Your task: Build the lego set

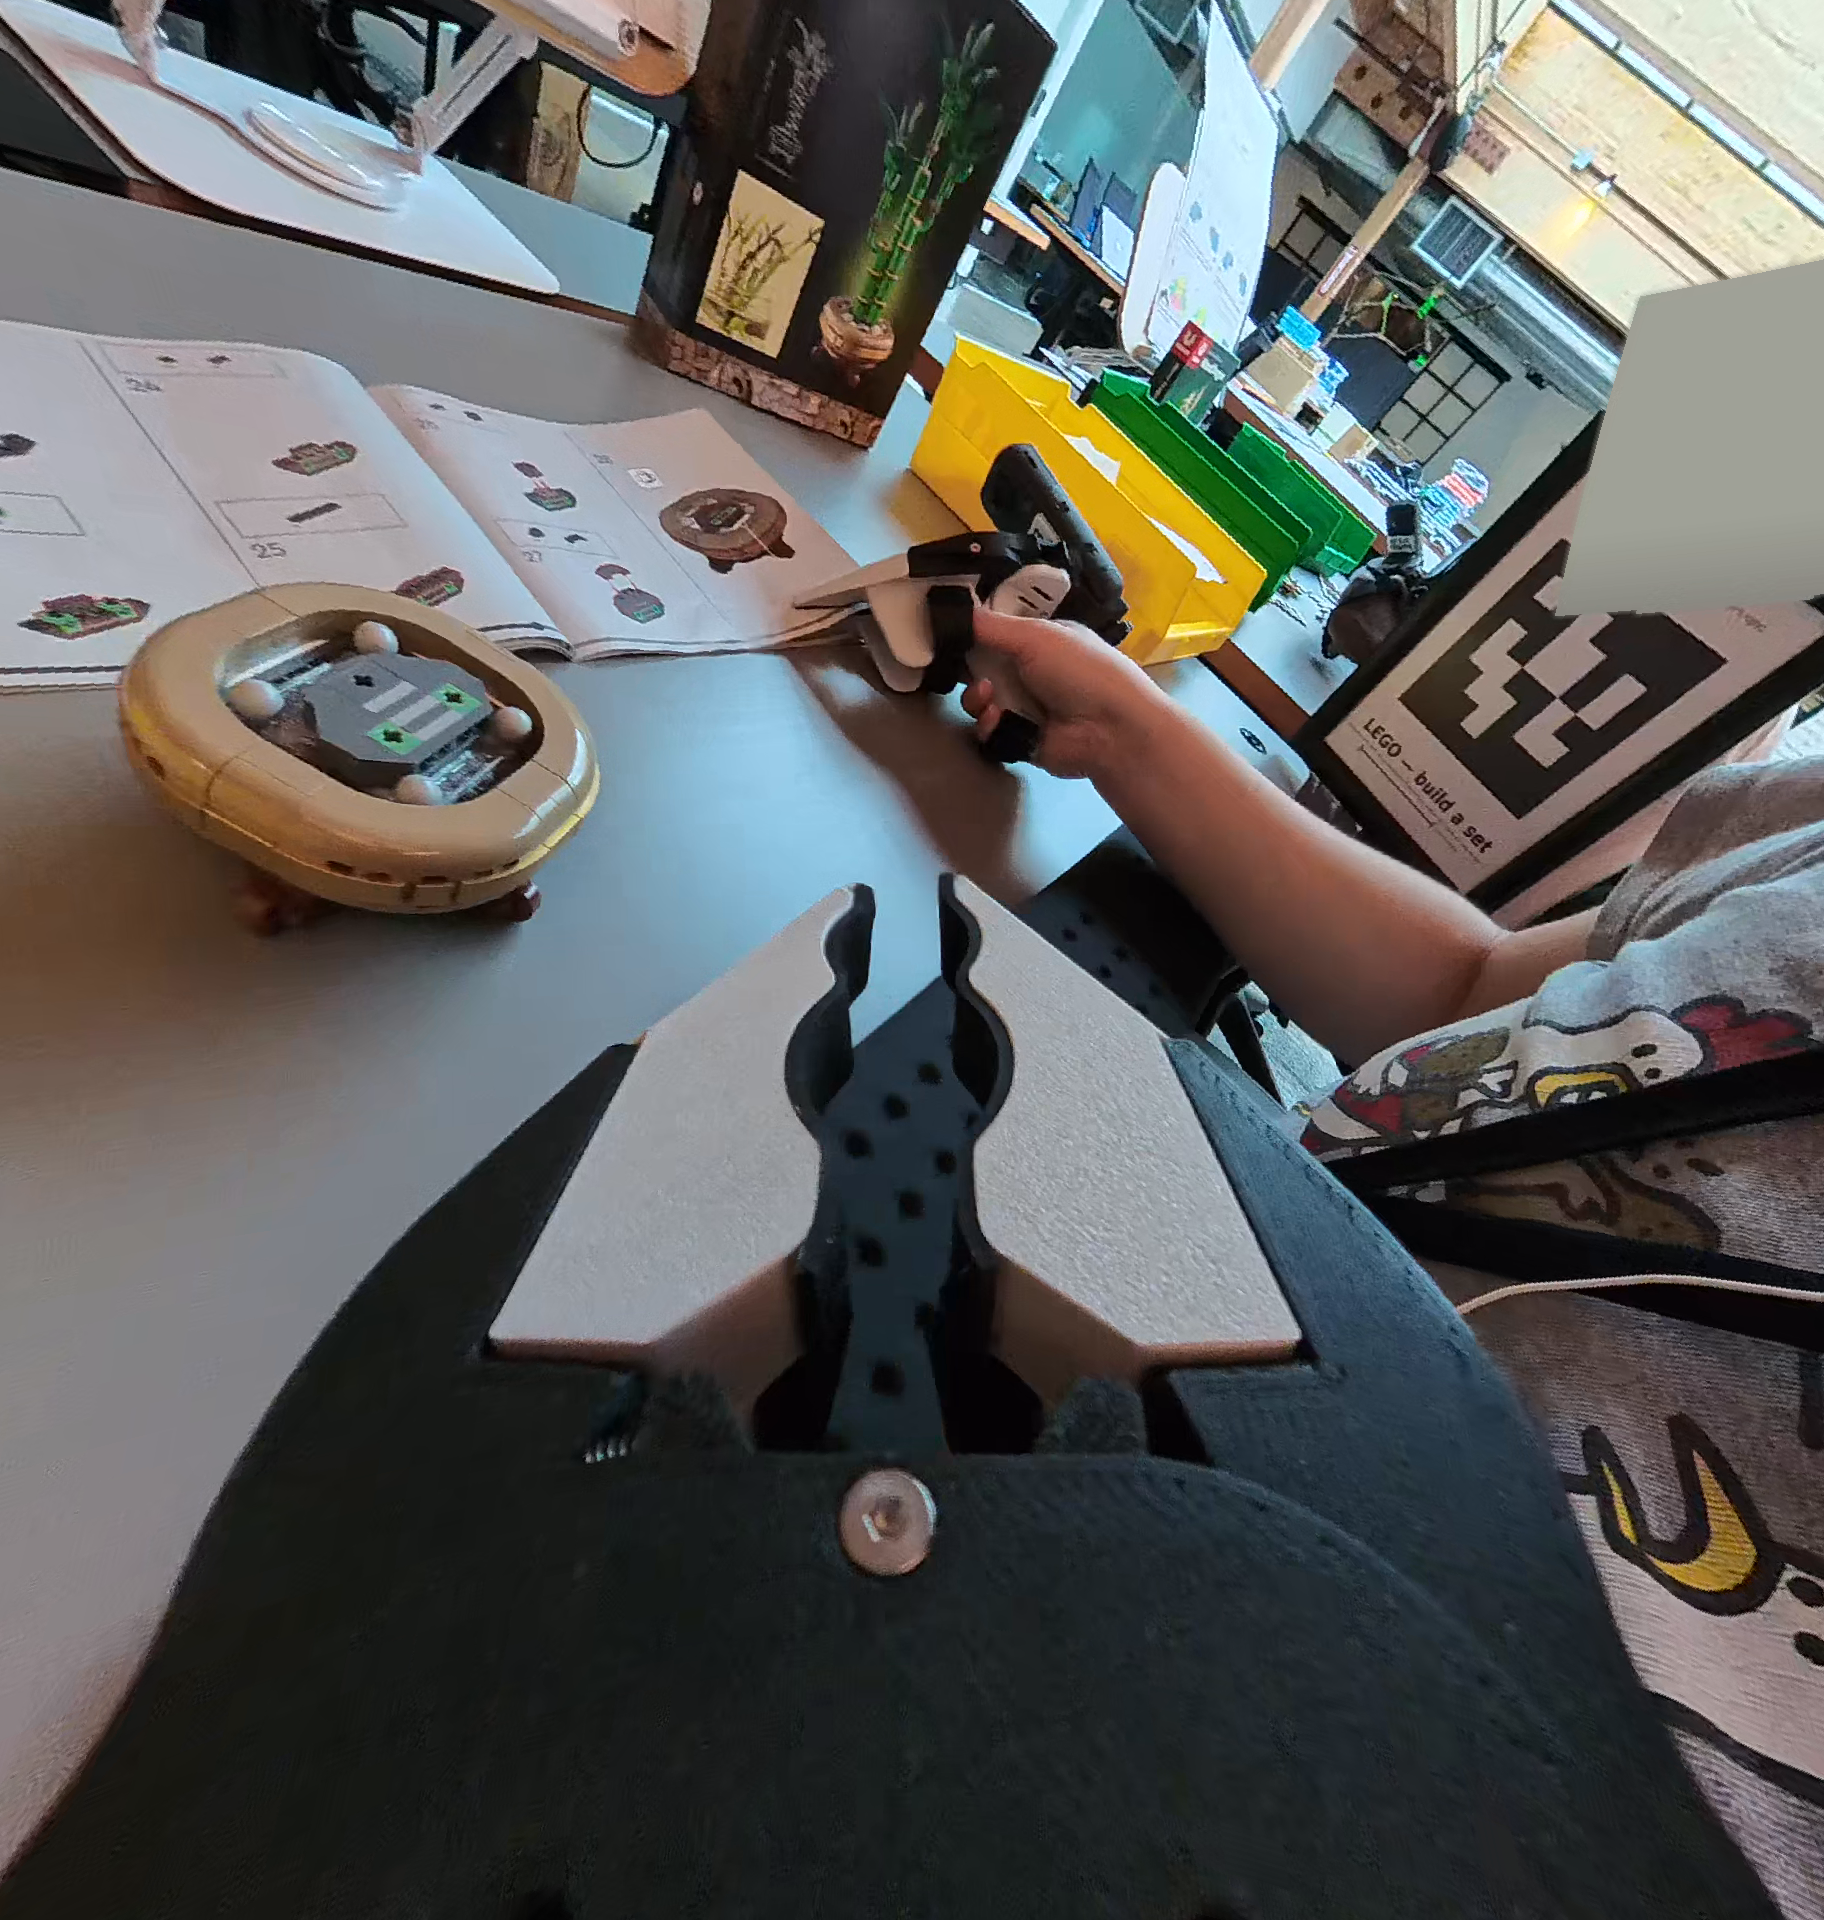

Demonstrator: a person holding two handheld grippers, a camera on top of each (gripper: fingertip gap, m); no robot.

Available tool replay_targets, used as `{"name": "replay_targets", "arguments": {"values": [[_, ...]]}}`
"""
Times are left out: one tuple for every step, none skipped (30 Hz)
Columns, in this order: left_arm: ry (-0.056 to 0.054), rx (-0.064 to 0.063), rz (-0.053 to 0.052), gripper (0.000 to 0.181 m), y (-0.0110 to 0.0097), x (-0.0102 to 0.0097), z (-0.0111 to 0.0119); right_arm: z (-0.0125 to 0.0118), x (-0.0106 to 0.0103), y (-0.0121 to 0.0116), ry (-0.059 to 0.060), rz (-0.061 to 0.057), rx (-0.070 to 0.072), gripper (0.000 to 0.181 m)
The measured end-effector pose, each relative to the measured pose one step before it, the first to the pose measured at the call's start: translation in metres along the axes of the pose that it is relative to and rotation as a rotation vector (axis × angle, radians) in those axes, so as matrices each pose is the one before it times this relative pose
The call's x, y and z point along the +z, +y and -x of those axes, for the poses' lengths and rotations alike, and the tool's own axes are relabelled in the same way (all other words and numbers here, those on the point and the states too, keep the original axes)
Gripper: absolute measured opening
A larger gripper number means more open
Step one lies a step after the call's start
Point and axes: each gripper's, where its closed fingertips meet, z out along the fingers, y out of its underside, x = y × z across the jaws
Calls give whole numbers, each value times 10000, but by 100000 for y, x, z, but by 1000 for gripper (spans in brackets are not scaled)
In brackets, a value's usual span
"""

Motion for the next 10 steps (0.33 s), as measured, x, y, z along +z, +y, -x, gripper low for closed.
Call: {"name": "replay_targets", "arguments": {"values": [[-15,-2,-26,11,-31,-14,45,75,-41,-10,-112,-16,54,0],[-19,4,-11,11,12,-6,31,33,-56,-15,-93,-20,57,0],[-17,4,12,11,62,0,28,24,-84,-92,-64,-67,41,0],[-11,-6,27,11,106,7,6,-1,-64,-67,-45,-48,25,0],[-3,-19,25,11,98,22,-13,-10,-52,-44,-23,-6,5,0],[13,-30,16,11,101,16,-23,-79,-83,-97,23,-14,-25,0],[22,-33,10,11,68,12,-52,-137,-125,-165,77,-17,-72,0],[16,-24,12,11,83,11,-57,-188,-169,-191,103,-20,-101,0],[4,-10,20,11,85,4,-35,-190,-202,-226,91,-33,-91,0],[-17,5,22,11,80,0,1,-167,-187,-173,45,-21,-46,0]]}}
